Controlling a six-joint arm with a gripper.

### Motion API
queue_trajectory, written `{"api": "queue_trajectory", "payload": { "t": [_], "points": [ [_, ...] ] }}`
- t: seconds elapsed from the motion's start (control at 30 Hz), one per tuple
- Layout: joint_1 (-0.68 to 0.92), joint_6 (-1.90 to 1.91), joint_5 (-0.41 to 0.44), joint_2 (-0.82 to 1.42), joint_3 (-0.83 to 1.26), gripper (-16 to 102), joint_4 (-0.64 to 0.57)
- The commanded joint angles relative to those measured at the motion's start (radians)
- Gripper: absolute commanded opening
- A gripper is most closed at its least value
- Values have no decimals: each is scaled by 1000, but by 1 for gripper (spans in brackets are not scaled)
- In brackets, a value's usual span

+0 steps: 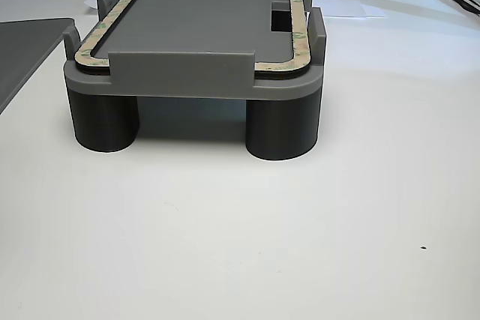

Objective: Move top rectangular frame to the holder.

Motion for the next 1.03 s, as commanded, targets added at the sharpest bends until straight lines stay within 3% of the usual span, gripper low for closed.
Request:
{"api": "queue_trajectory", "payload": {
  "t": [0.0,0.33,1.0],
  "points": [
    [-15,-8,-2,35,-20,100,-8],
    [-15,26,48,77,-8,100,5],
    [-15,28,49,77,-8,100,5]
  ]
}}
